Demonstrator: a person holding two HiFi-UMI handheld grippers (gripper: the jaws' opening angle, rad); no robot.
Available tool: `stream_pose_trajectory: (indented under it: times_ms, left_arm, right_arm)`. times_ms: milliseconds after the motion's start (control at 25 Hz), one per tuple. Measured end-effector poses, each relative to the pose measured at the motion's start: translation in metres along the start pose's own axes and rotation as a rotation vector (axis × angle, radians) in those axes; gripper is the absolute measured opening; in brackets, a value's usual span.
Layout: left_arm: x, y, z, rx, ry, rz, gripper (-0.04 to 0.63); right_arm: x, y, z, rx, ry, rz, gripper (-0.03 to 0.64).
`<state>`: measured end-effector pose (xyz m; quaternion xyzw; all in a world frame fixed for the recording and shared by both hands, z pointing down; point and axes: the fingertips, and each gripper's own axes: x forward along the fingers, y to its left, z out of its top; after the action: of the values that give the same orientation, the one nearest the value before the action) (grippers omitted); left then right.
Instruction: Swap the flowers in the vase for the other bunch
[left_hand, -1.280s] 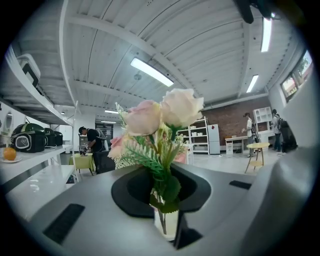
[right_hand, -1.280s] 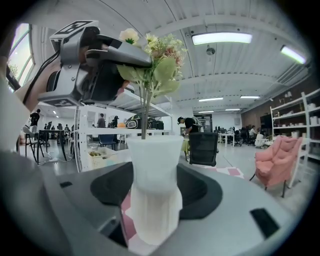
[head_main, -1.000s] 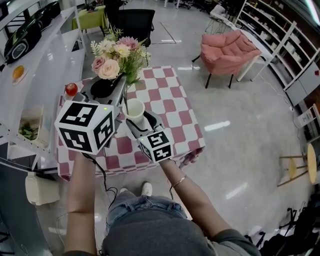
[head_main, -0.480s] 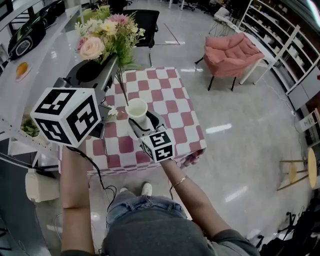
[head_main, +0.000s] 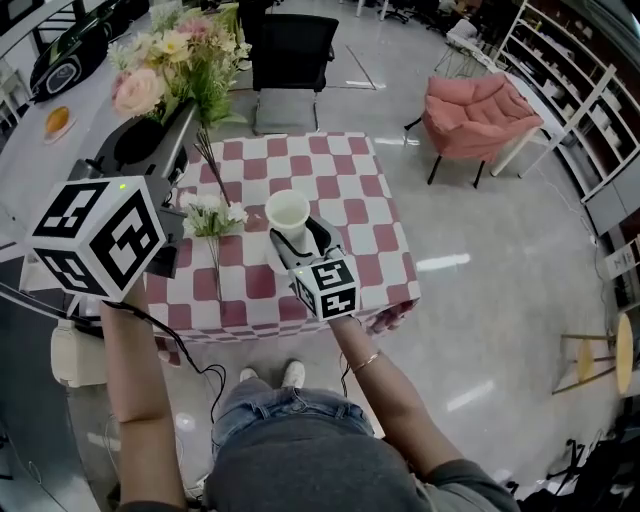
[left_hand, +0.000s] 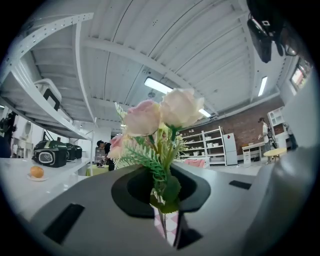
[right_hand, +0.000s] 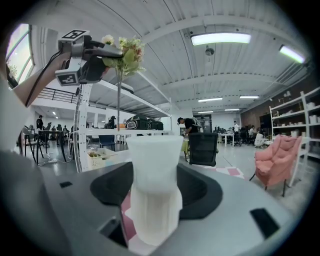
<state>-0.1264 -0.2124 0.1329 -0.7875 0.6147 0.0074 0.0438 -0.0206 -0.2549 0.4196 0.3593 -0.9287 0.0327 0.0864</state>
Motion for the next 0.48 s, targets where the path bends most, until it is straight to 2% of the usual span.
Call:
stream_pose_trajectory:
  times_ms: [480]
  left_arm:
    - [-0.058, 0.06, -0.091, -0.096, 0.184, 0.168, 0.066]
  right_arm:
    - [0.001, 0.002, 0.0, -0.006, -0.003, -0.003, 0.279]
